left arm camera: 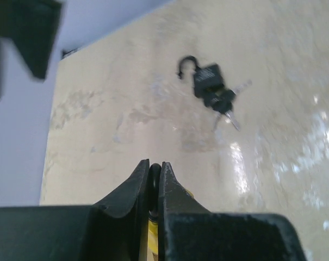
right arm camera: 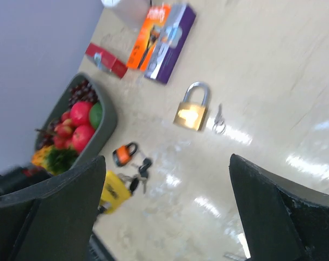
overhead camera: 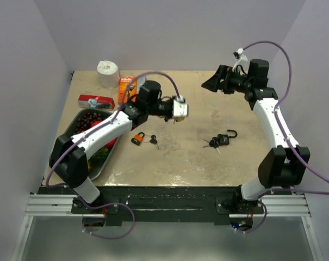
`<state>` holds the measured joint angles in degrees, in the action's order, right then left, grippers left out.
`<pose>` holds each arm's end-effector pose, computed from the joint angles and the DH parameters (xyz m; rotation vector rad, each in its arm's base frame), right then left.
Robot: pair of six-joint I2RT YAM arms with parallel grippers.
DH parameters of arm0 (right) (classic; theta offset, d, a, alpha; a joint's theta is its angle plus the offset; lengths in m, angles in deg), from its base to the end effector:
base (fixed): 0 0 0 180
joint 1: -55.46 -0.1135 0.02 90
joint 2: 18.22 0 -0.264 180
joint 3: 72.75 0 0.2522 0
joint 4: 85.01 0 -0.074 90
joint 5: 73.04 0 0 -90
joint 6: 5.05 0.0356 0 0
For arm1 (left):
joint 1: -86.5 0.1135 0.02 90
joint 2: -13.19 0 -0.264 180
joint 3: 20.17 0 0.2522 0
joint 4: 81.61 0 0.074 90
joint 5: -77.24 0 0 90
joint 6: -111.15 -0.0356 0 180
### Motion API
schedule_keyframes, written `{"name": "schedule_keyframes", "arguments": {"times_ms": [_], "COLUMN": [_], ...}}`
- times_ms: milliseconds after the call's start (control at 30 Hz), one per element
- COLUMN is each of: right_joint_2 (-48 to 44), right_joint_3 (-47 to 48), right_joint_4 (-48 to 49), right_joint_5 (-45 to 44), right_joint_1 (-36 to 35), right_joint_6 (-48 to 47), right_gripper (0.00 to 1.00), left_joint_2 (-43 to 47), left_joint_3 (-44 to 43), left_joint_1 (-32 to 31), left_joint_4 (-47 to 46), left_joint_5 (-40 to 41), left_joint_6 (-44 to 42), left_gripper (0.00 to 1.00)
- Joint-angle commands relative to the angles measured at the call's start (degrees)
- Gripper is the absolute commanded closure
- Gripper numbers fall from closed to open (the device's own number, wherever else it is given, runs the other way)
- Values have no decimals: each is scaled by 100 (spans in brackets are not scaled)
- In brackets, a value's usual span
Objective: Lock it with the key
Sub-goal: Pick up the lock from the center of the board, then lock the lock.
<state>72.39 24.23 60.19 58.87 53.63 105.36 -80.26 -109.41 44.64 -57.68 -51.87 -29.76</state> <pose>0.3609 0.0353 0.3576 -0.1288 2.0683 0.9914 0.2658 -0.2683 0.3106 1.6982 1.0447 -0.5984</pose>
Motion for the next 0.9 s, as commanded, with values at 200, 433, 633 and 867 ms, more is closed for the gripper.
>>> {"name": "schedule_keyframes", "arguments": {"times_ms": [200, 433, 633, 867], "right_joint_2": [-1668, -2284, -2205, -2047], "right_joint_3": [-1614, -2231, -2205, -1959], "right_joint_4": [2067, 2508, 2667, 2227], "right_joint_5": [625, -568, -1158, -2195], "right_joint_1": [-54, -1020, -1663, -2207], "right_joint_6": [-1004, -1556, -1829, -2812], "right_gripper": [1, 1, 1, 1], "left_joint_2": [257, 318, 389, 328], "left_joint_3": [-723, -459, -397, -774], "left_joint_1": [1022, 1269, 1181, 1084], "left_joint_4": [-2818, -3048, -2804, -1740], "left_joint_5": [570, 1397, 1722, 2768], "left_joint_6": [7022, 8835, 9363, 9793], "left_gripper": [100, 100, 100, 100]}}
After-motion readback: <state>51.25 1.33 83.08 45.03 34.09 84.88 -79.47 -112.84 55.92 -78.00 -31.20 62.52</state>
